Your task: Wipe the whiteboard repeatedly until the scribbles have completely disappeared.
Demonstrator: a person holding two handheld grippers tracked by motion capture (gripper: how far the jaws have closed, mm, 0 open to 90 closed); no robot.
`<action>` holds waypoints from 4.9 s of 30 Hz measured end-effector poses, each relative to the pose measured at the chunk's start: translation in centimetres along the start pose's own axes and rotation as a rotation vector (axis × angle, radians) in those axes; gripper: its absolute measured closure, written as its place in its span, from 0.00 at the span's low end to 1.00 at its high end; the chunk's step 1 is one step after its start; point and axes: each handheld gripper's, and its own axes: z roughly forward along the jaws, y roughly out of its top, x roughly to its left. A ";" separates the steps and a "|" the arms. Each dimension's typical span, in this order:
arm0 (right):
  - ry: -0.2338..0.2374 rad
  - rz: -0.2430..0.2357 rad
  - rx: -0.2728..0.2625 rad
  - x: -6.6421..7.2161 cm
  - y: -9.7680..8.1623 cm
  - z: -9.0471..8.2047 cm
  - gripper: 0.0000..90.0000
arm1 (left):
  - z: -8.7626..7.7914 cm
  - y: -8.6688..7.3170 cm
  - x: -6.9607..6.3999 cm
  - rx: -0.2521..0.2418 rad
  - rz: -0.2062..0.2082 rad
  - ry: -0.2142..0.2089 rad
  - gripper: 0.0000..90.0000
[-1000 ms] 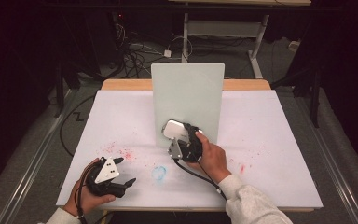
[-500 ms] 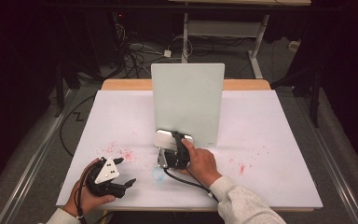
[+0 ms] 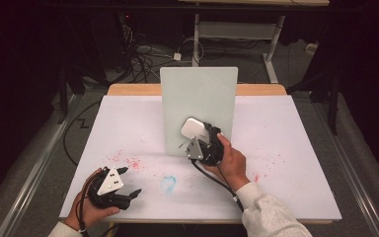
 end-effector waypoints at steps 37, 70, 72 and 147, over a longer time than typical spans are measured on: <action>0.123 -0.337 0.040 6.6 0.9 0.8 0.34 | 0.2 0.1 0.2 -0.003 0.001 -0.002 0.20; 0.028 -0.026 0.046 0.6 -0.5 0.1 0.34 | 0.5 0.3 -0.1 0.006 0.009 -0.007 0.20; 0.045 -0.052 0.053 0.8 -1.0 0.0 0.34 | 0.3 0.3 -0.1 0.002 0.010 -0.006 0.20; 0.063 0.100 0.121 -3.7 -7.4 -1.4 0.34 | 0.6 0.3 0.2 -0.002 -0.002 -0.012 0.20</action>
